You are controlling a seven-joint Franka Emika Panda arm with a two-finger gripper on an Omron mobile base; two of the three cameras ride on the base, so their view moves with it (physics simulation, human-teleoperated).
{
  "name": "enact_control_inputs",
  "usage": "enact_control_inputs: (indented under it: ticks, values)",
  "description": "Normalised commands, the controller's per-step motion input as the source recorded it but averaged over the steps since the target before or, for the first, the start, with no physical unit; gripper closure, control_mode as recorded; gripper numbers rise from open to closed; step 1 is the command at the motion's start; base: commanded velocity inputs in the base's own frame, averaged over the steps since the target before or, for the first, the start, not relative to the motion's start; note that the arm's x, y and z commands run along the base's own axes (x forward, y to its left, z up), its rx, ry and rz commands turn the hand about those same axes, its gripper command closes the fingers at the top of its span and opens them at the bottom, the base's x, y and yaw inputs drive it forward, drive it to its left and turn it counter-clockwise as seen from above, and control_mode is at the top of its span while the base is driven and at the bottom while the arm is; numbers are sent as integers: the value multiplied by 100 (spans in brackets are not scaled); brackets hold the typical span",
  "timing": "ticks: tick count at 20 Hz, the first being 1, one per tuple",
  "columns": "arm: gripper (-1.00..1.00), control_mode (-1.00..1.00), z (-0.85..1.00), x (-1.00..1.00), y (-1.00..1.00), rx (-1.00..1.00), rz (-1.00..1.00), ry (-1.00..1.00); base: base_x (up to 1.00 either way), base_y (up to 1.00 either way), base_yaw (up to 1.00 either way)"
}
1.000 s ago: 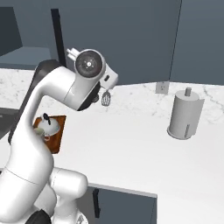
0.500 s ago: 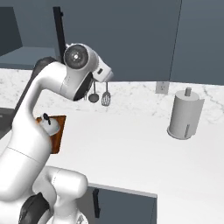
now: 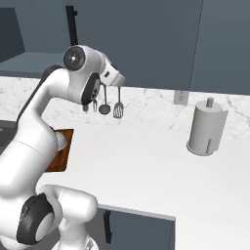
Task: Pick the kettle from the counter and place it on the tray. Then pick the mug from the cabinet and place it on the tray. Then close the cabinet doors.
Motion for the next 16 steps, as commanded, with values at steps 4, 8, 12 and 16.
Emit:
enact_control_inputs:
  ticks: [4, 8, 12, 16]
  values:
    - [-100, -100, -20, 41, -5, -4, -19, 0, 0, 0, 0]
    - [-100, -100, -20, 40, -7, -3, -20, 0, 0, 0, 0]
    - [-100, -100, -14, -3, -19, -1, -15, 0, 0, 0, 0]
    - [-100, -100, -4, -46, -18, 0, -8, -1, 0, 0, 0]
